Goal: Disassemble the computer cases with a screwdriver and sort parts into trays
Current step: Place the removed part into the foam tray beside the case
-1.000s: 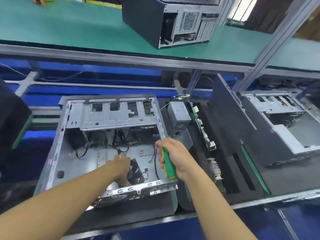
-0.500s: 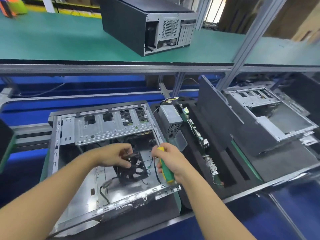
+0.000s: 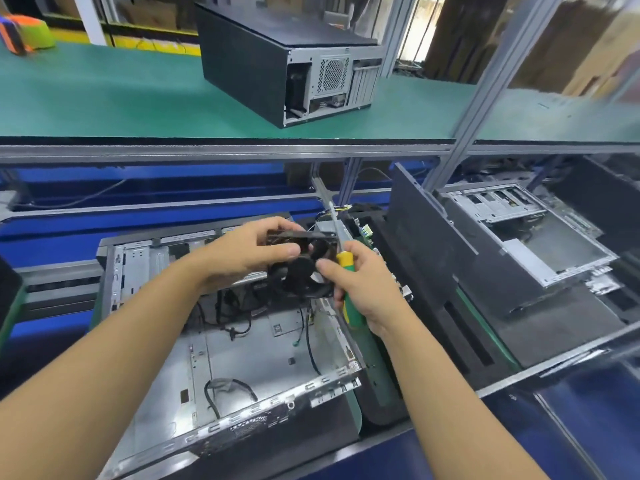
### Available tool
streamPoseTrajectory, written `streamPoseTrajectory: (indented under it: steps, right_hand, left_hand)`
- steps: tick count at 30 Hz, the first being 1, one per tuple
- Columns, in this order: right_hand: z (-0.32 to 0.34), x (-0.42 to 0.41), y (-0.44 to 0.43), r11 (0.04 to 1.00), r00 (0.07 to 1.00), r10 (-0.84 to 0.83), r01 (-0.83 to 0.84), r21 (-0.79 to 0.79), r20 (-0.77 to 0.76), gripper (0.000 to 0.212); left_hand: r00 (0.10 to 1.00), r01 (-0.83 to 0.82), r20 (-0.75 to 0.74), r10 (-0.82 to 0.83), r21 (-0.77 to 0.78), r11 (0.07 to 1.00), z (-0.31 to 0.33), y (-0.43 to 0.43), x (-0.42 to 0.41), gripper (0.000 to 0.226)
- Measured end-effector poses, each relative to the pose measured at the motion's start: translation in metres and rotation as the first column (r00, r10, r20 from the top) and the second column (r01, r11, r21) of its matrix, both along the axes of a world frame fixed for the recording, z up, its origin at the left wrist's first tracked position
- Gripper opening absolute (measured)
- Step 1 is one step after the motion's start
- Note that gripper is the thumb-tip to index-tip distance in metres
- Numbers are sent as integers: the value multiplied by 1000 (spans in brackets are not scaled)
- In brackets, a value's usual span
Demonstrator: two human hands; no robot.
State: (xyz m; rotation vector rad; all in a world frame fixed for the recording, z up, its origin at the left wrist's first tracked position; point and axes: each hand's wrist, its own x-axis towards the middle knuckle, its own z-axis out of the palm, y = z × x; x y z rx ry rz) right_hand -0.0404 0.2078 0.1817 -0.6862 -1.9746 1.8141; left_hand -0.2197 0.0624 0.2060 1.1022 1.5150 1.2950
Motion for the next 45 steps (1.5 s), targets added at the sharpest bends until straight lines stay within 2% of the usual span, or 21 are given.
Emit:
streamPoseTrajectory:
  steps: [2,3,6,8,10,13,15,17,20,22,25,28,32,35,37,43,45]
  right_hand:
    - [4,9,8,998,999,-52,52,22,13,41]
    - [3,14,12,997,997,-72,71,28,21,41]
    - [-3,29,23,992,991,-126,127,-1,43,23]
    - [-8,41,34,983,984,-171,173,-53,54,17]
    - [-10,53,48,971,976,-211,216,-101,53,24]
    - [-10,71,73,959,966,-257,259,-115,38,23]
    - [-10,80,93,965,963,-261,261,2,71,20]
    - [-12,86,113,946,957,-256,219,240,138,21]
    - [-22,91,143,850,941,-207,39,525,266,29]
    - [-34,94,159,782,918,-177,-87,617,354,33]
    - [-55,97,173,786,894,-105,-193,587,435,33]
    - [-75,97,181,842,856,-47,-243,481,515,28]
    - [-97,94,181,819,811,-5,-332,468,584,31]
    - [-111,89,170,833,795,-6,-331,443,607,34]
    - [-119,86,165,839,795,-19,-317,442,606,33]
    - [-137,76,156,811,784,-126,-271,518,607,27]
    - [-142,76,153,811,765,-127,-287,510,631,29]
  left_hand:
    - [1000,-1,-10,1,3,1000,-12,8,7,35]
    - [999,-22,-36,22,1,1000,-18,13,12,32]
    - [994,-86,-71,89,41,995,-32,31,30,27]
    - [982,-89,-161,100,77,993,-37,46,42,28]
    - [956,-95,-269,115,89,992,-39,64,55,29]
    - [885,-108,-451,114,38,993,-45,93,69,29]
    - [858,-106,-507,82,-17,994,-49,112,76,26]
    - [825,-118,-561,68,-53,992,-55,128,81,20]
    - [800,-99,-601,7,-120,988,-65,150,87,19]
    - [808,-61,-587,-53,-172,983,-74,162,91,24]
    - [824,-4,-547,-151,-271,962,-89,179,98,24]
    - [824,-5,-523,-220,-394,919,-105,191,99,27]
    - [804,-46,-503,-318,-585,810,-129,197,101,23]
    - [763,-105,-525,-376,-675,730,-141,202,100,16]
    - [729,-159,-557,-398,-704,693,-145,207,99,15]
    - [711,-295,-617,-337,-697,654,-154,219,99,11]
    - [730,-307,-603,-321,-709,634,-160,221,100,29]
